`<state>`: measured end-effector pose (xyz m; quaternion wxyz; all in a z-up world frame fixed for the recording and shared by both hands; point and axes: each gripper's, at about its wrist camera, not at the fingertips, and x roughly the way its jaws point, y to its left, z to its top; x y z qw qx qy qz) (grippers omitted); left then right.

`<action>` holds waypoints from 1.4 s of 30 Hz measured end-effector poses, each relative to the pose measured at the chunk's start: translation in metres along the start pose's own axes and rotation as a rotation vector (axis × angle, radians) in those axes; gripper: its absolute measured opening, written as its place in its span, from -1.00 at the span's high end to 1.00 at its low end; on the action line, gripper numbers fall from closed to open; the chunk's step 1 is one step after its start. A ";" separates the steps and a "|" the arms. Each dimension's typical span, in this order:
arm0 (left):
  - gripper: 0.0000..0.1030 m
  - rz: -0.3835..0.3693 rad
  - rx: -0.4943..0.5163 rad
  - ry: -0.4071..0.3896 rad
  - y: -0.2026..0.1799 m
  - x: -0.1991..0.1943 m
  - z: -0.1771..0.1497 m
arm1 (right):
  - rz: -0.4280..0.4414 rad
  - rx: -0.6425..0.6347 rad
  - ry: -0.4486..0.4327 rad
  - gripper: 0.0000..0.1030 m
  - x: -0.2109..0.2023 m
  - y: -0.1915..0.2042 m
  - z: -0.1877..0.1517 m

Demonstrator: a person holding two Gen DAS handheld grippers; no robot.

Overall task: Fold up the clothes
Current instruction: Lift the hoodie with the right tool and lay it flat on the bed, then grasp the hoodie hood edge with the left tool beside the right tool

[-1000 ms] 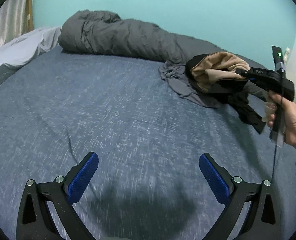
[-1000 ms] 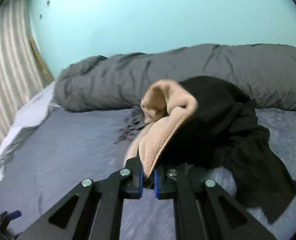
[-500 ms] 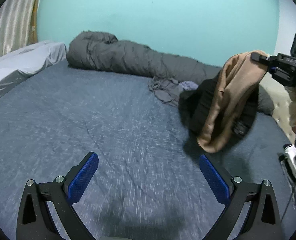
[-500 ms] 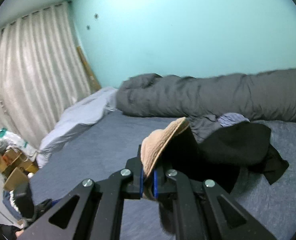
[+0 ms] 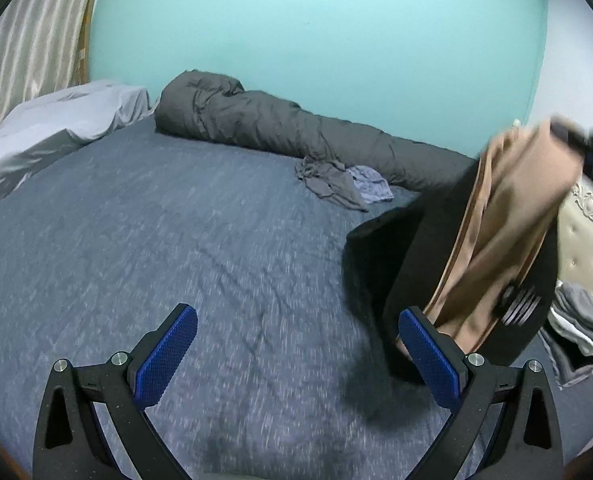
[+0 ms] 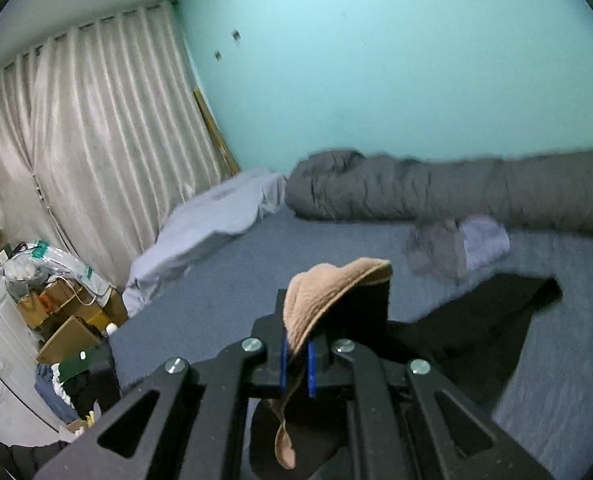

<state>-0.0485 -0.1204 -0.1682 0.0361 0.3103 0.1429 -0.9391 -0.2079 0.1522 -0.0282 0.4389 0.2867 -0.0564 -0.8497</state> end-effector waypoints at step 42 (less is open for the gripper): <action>-0.99 -0.171 0.107 0.242 -0.070 0.138 -0.083 | -0.253 0.580 0.014 -0.10 0.009 -0.191 -0.279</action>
